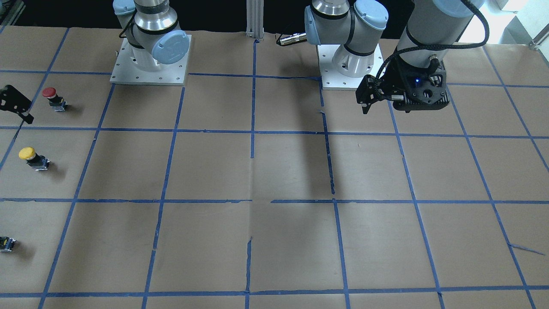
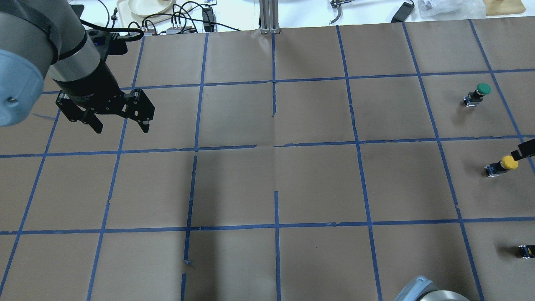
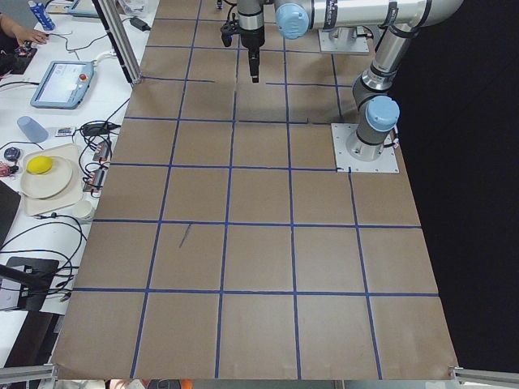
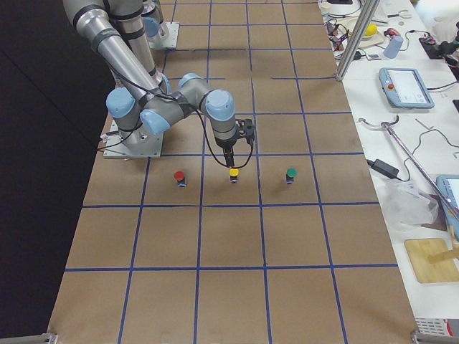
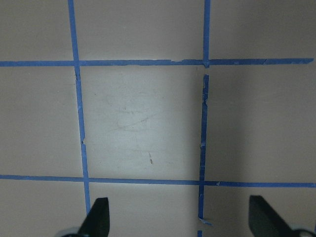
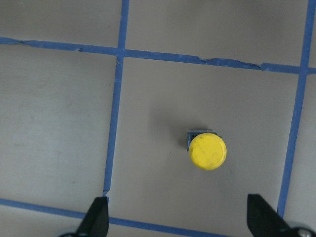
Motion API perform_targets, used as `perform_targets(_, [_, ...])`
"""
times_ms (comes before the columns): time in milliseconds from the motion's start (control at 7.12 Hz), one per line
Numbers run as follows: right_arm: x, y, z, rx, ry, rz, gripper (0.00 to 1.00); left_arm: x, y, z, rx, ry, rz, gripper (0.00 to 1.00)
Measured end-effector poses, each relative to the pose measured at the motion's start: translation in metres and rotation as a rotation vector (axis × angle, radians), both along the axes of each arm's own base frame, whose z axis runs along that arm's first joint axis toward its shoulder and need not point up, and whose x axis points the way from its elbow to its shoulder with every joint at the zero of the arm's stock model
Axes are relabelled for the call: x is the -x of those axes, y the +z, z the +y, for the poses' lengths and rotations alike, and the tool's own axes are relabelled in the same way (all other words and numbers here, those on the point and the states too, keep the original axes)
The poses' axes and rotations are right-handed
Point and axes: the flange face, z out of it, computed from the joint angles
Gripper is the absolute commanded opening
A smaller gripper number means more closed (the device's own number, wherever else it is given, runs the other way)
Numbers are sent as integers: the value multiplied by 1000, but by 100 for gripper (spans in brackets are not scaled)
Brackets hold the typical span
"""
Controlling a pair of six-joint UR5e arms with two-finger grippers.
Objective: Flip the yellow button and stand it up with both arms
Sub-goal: 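Open the right gripper and raise it away from the standing button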
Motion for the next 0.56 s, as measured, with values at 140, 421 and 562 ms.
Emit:
perform_targets(140, [-10, 39, -6, -11, 24, -4, 100, 0, 0, 0, 1, 0, -1, 100])
perform_targets(421, [-28, 102, -14, -51, 10, -31, 100, 0, 1, 0, 3, 0, 0, 100])
perform_targets(562, [-44, 120, -20, -67, -13, -42, 100, 0, 2, 0, 4, -1, 0, 100])
